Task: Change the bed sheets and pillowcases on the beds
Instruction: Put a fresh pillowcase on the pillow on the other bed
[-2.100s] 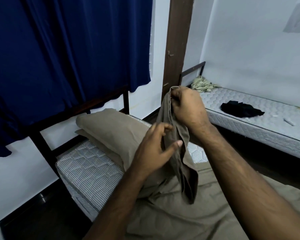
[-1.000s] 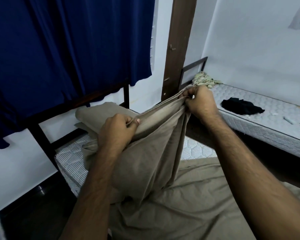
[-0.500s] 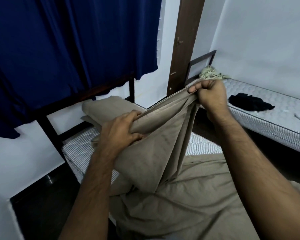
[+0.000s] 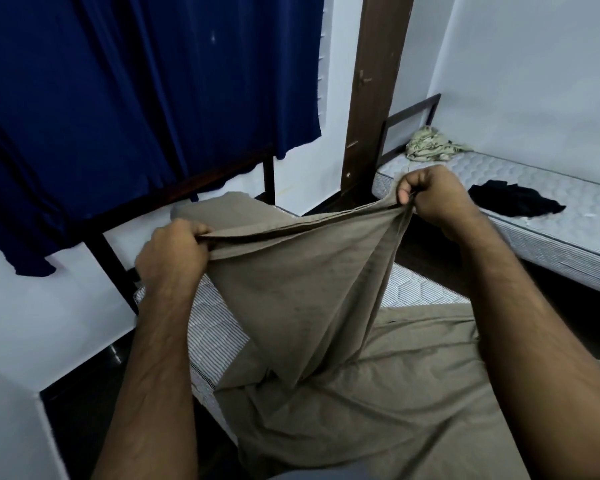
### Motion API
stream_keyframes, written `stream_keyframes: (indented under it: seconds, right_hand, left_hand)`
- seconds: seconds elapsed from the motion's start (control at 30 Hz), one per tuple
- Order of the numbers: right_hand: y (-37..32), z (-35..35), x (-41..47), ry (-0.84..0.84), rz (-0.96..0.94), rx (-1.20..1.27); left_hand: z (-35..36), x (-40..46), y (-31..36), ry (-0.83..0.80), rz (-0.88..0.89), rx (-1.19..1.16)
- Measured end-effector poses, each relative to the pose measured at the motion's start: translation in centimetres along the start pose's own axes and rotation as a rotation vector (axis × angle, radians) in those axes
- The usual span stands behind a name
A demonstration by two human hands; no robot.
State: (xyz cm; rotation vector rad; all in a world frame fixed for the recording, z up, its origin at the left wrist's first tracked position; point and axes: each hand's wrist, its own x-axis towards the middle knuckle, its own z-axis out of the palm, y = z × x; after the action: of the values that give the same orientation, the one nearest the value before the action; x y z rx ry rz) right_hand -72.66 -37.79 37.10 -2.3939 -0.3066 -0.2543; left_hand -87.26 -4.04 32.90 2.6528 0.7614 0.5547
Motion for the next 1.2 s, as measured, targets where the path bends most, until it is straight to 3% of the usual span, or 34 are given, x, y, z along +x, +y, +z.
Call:
stream_keyframes:
  seconds: [0.1, 0.23, 0.37, 0.43, 0.5, 0.6, 0.7, 0.8, 0.93, 1.1, 1.2]
  right_hand:
    - [-0.1, -0.2, 0.3, -0.076, -0.051, -0.058]
    - [0.6, 0.3, 0.6, -0.104, -0.138, -0.149]
    - [1.3, 1.1, 0.2, -0.033, -0.229, -0.175]
    - [1.9, 1.2, 0.0, -0.001, -0.191, -0.047]
    - [2.0, 0.9, -0.5, -0.013, -0.11, 0.203]
    - [2.1, -0.2, -1.9, -0.111, -0.063, 0.468]
    - [4.0, -0.6, -3.2, -0.344, -0.099, 0.399]
    - [6.2, 0.1, -3.5, -0.38, -0.229, 0.046]
    - [7.6, 2.7, -6.2, -0.285, -0.28, -0.064]
    - [9.6, 3.8, -12.1, -0.534, -0.241, -0.189]
    - [11.6, 2.9, -15.9, -0.573, -0.197, -0.238]
  left_hand:
    - [0.2, 0.0, 0.1, 0.124, -0.076, -0.118]
    - [0.7, 0.0, 0.9, 0.126, -0.15, -0.736]
    - [1.1, -0.4, 1.9, 0.143, -0.253, -1.17]
    - [0.6, -0.7, 2.3, 0.16, -0.23, -1.39]
    - [0.1, -1.4, 2.7, 0.174, -0.139, -1.45]
    - [-0.6, -3.2, 2.9, 0.14, 0.088, -1.22]
    - [-0.7, -5.2, 2.9, 0.079, 0.201, -0.819]
    - [-0.6, -7.8, 3.3, 0.143, 0.161, -0.453]
    - [1.2, -13.0, 2.9, 0.226, 0.14, -0.243]
    - [2.2, -18.4, 1.7, -0.098, 0.006, 0.145]
    - [1.7, -22.3, 2.0, -0.125, -0.023, 0.152]
